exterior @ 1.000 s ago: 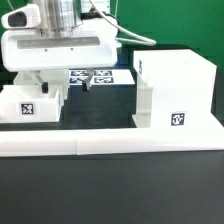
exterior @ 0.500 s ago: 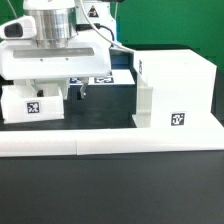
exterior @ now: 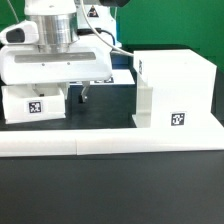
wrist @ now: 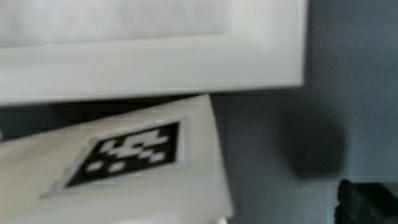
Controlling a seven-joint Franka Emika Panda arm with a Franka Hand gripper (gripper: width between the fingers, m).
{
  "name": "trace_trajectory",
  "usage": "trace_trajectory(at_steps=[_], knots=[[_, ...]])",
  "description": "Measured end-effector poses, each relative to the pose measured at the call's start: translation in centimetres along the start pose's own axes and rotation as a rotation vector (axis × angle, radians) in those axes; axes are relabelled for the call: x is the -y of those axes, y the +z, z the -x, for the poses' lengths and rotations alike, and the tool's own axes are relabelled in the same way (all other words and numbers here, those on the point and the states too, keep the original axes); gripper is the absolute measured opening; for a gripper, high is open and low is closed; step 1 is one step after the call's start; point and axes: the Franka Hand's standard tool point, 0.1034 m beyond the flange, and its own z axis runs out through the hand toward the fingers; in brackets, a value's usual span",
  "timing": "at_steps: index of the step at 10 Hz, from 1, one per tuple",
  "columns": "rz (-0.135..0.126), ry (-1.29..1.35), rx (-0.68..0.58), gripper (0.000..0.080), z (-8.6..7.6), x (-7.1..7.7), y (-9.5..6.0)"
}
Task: Assemble drawer
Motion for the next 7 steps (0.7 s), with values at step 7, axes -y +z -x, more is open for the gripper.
trace_trajectory(at_steps=[7], knots=[[-0.009,-0.075,0.017,0.0649,0.47,-0.03,0.12]])
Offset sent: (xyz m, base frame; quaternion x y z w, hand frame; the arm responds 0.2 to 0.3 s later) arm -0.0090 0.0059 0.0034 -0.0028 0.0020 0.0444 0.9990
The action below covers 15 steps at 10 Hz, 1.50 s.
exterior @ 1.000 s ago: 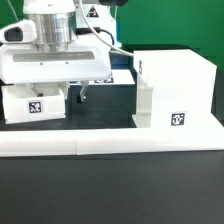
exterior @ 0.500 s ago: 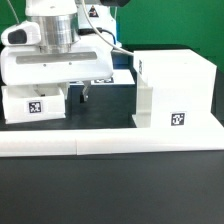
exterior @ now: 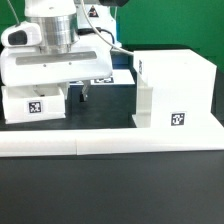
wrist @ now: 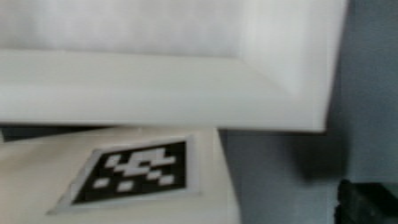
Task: Assemble drawer
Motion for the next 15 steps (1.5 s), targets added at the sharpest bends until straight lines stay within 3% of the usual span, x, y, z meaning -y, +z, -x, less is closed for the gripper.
trace_trajectory(at_steps=[7,9,10,11,12,15], knots=[[-0.016,-0.086,0.024,0.0637,-0.18,0.41,-0.06],[-0.016,-0.086,0.024,0.0280,-0.18,0.41,-0.06],[-0.016,-0.086,0.024,0.0280,-0.18,0.40,-0.06],[-0.016,-0.086,0.024,0.0100,-0.18,0.40,-0.06],[-0.013,-0.086,0.019,0.0042,-0.31,0.35,-0.14],[-0.012,-0.086,0.017,0.0042,-0.35,0.32,-0.17]])
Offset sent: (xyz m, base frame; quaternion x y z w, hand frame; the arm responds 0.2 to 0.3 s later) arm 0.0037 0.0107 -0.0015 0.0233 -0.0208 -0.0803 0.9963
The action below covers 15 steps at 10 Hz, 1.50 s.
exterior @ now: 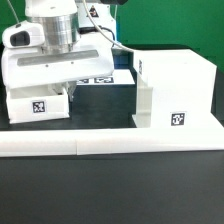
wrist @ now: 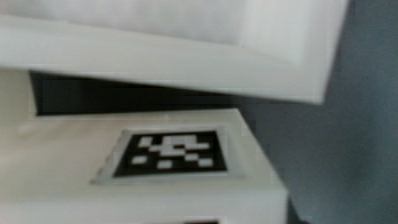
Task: Assemble drawer
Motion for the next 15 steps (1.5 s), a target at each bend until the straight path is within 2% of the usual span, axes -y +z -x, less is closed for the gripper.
trace_trajectory(at_steps=[2,4,6,8,12,15], knots=[[0.000,0.002,-0.001,0.0042,-0.1,0.0,0.0],[0.003,-0.001,-0.014,0.0042,-1.0,1.0,-0.7],[-0.003,0.021,-0.024,0.0042,-1.7,2.5,-1.9],[-0.008,0.000,-0.041,0.0042,-2.5,3.2,-3.2],[-0.008,-0.017,-0.038,0.0042,-2.4,3.1,-3.1],[0.007,-0.252,-0.031,0.0042,-2.8,3.2,-3.1]])
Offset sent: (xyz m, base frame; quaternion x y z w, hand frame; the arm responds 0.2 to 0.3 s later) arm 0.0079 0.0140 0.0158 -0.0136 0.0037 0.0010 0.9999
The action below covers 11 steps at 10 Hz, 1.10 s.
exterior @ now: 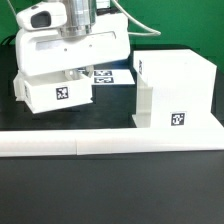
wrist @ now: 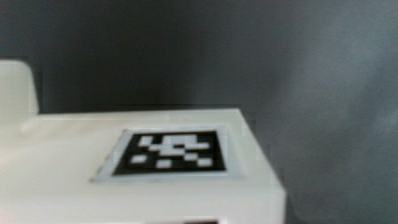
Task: Assemble drawer
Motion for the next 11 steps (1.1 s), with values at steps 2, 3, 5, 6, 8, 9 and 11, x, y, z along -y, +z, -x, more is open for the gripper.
trace_trajectory(at_steps=[2,3,5,6,8,9,11], knots=[[0.003,-0.171,0.009,0.0042,-0.7,0.6,0.6],[0.004,-0.275,0.022,0.0042,-1.2,0.6,1.0],[0.003,-0.406,0.033,0.0042,-1.2,0.4,1.1],[0.004,-0.460,0.036,0.0042,-1.1,0.2,1.1],[0.006,-0.585,0.042,0.0042,-0.9,0.0,1.1],[0.008,-0.639,0.047,0.0042,-0.9,-0.1,1.2],[0.016,-0.808,0.066,0.0042,-1.1,-0.2,1.3]])
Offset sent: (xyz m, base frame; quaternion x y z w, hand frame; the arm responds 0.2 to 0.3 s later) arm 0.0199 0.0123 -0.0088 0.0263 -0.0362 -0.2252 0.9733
